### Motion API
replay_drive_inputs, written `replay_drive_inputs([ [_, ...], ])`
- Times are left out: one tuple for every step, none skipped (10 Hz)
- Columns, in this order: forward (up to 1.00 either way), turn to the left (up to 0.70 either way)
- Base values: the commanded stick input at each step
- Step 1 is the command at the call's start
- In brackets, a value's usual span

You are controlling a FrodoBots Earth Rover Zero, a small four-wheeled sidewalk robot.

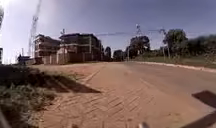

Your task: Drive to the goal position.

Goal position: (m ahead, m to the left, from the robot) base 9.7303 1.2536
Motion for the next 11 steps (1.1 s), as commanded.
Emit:
replay_drive_inputs([
  [1.0,-0.03],
  [1.0,0.0],
  [1.0,0.0],
  [1.0,0.0],
  [1.0,0.0],
  [1.0,0.0],
  [1.0,0.0],
  [1.0,0.0],
  [1.0,0.0],
  [1.0,0.0],
  [1.0,0.0],
])
